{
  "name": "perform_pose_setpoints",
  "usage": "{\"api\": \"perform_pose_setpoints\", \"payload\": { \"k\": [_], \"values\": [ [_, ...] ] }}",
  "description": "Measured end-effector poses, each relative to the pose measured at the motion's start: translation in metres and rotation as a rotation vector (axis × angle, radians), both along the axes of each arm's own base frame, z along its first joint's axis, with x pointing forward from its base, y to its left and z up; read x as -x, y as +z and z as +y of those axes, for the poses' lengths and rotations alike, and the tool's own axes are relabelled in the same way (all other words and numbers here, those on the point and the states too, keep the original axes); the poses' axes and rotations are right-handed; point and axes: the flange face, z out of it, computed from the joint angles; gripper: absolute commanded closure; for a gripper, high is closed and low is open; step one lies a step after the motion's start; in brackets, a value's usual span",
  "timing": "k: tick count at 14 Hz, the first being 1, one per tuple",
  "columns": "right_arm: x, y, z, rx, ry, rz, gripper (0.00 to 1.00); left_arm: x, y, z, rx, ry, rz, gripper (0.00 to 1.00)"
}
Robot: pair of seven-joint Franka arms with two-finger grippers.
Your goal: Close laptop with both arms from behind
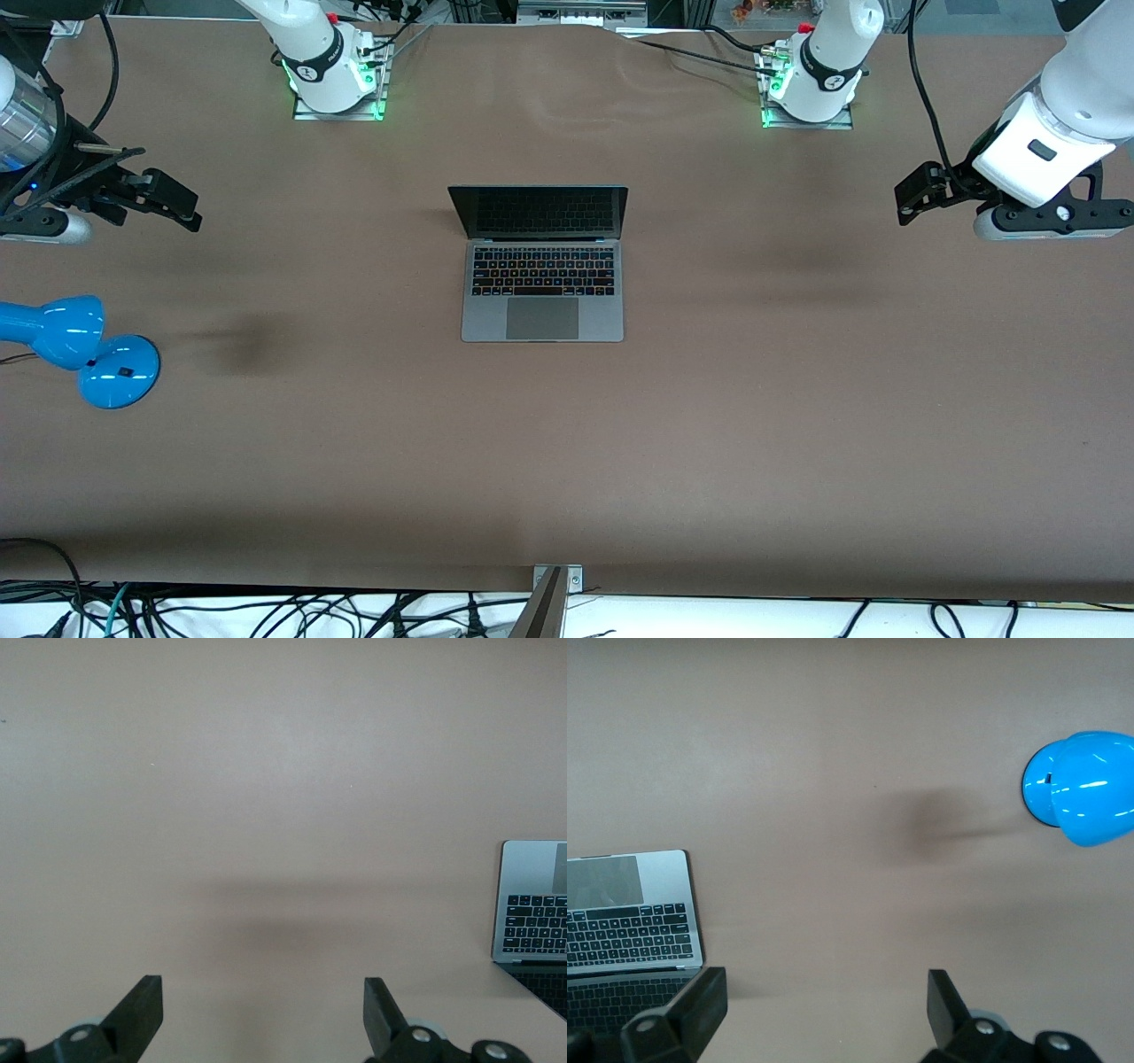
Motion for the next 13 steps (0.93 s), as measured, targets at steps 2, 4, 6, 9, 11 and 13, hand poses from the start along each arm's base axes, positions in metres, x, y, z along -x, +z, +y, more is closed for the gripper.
{"api": "perform_pose_setpoints", "payload": {
  "k": [2, 4, 6, 9, 11, 13],
  "values": [
    [0.0, 0.0, 0.0, 0.0, 0.0, 0.0, 0.0, -0.0009, -0.0018, -0.0001, 0.0, 0.0, 0.003, 0.0],
    [0.0, 0.0, 0.0, 0.0, 0.0, 0.0, 0.0, -0.0015, -0.0032, -0.0002, 0.0, -0.001, 0.006, 0.0],
    [0.0, 0.0, 0.0, 0.0, 0.0, 0.0, 0.0, -0.0019, -0.0042, -0.0002, 0.0, -0.001, 0.008, 0.0],
    [0.0, 0.0, 0.0, 0.0, 0.0, 0.0, 0.0, -0.0021, -0.005, -0.0007, 0.004, -0.001, 0.011, 0.0],
    [0.0, 0.0, 0.0, 0.0, 0.0, 0.0, 0.0, -0.0021, -0.005, -0.0009, 0.006, -0.002, 0.011, 0.0],
    [0.0, 0.0, 0.0, 0.0, 0.0, 0.0, 0.0, -0.0022, -0.0053, -0.0011, 0.006, -0.002, 0.012, 0.0]
  ]
}}
